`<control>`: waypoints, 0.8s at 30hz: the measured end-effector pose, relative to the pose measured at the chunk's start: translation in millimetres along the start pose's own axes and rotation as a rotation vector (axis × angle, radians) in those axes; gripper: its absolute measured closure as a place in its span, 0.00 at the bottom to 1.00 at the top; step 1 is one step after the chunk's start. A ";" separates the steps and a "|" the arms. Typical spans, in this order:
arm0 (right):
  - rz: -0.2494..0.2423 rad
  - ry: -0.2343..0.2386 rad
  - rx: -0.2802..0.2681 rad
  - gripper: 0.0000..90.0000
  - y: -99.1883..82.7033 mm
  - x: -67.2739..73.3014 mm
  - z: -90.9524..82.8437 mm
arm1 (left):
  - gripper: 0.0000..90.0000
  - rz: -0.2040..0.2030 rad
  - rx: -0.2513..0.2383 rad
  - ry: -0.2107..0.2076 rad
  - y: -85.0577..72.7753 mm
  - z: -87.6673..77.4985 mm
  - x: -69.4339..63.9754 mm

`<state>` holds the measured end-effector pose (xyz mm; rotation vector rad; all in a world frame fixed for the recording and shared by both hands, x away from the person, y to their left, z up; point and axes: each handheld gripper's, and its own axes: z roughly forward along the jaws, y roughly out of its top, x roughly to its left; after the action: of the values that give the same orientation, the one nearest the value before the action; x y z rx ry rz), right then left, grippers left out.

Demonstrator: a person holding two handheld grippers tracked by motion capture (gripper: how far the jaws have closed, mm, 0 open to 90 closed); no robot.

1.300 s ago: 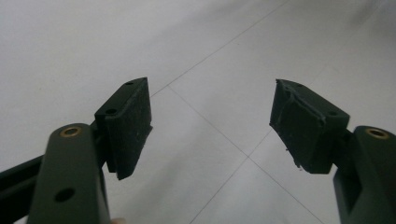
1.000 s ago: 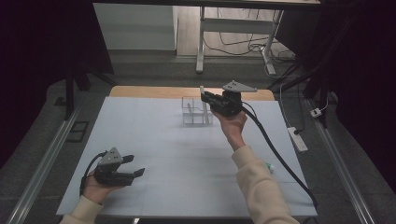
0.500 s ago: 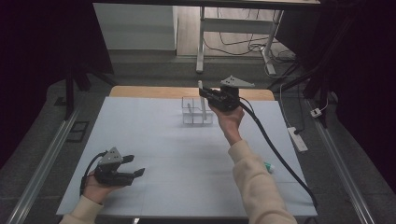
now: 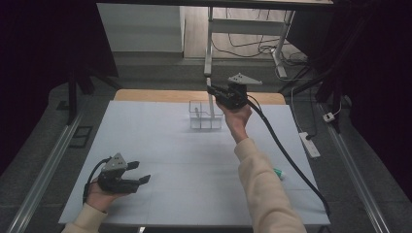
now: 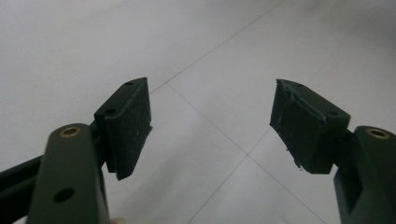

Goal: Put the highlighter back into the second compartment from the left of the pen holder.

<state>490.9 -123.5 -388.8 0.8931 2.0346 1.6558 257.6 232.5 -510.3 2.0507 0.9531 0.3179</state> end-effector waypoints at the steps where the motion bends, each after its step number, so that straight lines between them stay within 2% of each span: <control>1: -0.002 -0.003 -0.001 0.86 0.2 -0.8 2.0 | 0.33 0.000 0.000 -0.001 -0.1 0.0 0.1; 24: 0.004 -0.039 -0.018 0.86 -4.5 -14.9 40.9 | 0.33 -0.008 0.000 -0.004 -1.7 -0.6 2.6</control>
<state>526.8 -104.2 -404.6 0.9170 1.9907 1.6428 258.2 235.4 -511.6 2.0466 0.9589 0.3099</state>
